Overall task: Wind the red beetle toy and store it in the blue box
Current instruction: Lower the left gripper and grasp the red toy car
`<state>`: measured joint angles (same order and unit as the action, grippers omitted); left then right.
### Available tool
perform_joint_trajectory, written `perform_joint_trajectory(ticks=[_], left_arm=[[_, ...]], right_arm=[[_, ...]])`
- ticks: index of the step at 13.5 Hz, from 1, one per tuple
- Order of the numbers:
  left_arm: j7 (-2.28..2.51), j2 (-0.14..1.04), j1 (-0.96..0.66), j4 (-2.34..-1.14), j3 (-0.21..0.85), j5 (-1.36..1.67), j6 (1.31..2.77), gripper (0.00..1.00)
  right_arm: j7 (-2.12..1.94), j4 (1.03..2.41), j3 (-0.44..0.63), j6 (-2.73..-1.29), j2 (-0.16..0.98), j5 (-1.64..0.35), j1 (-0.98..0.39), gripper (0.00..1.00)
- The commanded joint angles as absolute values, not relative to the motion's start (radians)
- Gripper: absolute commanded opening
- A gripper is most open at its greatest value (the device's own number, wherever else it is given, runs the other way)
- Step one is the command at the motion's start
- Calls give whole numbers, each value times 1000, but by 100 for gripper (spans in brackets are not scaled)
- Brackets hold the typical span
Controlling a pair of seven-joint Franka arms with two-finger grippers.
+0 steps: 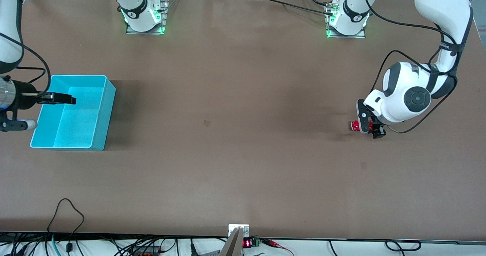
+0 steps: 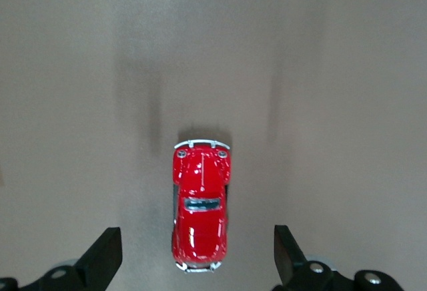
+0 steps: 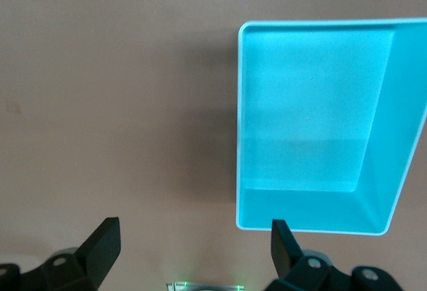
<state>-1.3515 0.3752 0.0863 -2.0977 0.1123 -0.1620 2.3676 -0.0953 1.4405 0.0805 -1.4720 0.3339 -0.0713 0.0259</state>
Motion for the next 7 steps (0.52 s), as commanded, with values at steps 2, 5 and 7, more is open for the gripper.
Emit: perform_joint_trajectory(ticks=[2,5,7], left_arm=[[-1384,357,101,-2189,121,-184,2479,100],[-1405,359,127,-2218,121,-215,2540,100],[-1405,360,143,-2223,121,-219,2554,100]], right_arm=[[-92,1491,80,-1443,311,-72,-20,100],[-101,1601,75,-1469,267,-74,-43,100],[-100,1690,75,-1523,217,-74,-51,100]])
